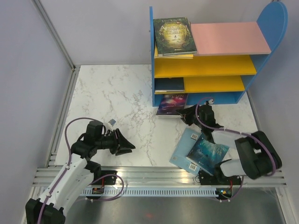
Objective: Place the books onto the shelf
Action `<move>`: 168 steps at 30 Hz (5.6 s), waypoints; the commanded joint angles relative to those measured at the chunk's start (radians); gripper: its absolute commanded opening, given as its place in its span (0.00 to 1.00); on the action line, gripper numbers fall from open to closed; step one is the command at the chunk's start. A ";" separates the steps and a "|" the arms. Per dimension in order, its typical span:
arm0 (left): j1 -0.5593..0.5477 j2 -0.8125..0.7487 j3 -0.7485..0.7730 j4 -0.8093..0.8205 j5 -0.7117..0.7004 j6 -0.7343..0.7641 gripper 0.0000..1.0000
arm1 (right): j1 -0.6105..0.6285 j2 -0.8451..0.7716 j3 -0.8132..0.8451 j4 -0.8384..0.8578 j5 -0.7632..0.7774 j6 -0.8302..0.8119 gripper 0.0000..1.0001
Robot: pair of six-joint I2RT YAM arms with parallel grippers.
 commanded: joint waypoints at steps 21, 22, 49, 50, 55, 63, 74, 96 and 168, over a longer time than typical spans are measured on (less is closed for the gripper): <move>0.003 -0.059 0.048 -0.254 -0.102 0.131 0.44 | -0.003 0.404 0.213 -0.165 -0.137 -0.285 0.75; 0.003 -0.051 0.048 -0.247 -0.104 0.132 0.43 | -0.003 0.393 0.205 -0.177 -0.137 -0.290 0.75; 0.003 0.023 0.033 -0.203 -0.107 0.160 0.42 | -0.003 0.540 0.295 -0.137 -0.178 -0.262 0.20; 0.003 0.021 0.028 -0.203 -0.107 0.157 0.42 | -0.005 0.550 0.323 -0.157 -0.175 -0.259 0.20; 0.003 -0.005 0.011 -0.215 -0.107 0.151 0.42 | -0.005 0.600 0.390 -0.183 -0.148 -0.235 0.20; 0.003 -0.022 0.008 -0.243 -0.120 0.157 0.41 | -0.003 0.663 0.435 -0.150 -0.129 -0.140 0.20; 0.003 0.009 0.025 -0.246 -0.128 0.174 0.43 | -0.003 0.715 0.443 -0.050 -0.094 0.005 0.16; 0.003 0.030 0.025 -0.177 -0.078 0.187 0.55 | -0.002 0.445 0.352 -0.234 -0.106 -0.165 0.54; -0.425 0.760 0.139 0.472 -0.128 -0.110 0.56 | 0.207 -0.203 0.113 -1.197 -0.037 -0.161 0.69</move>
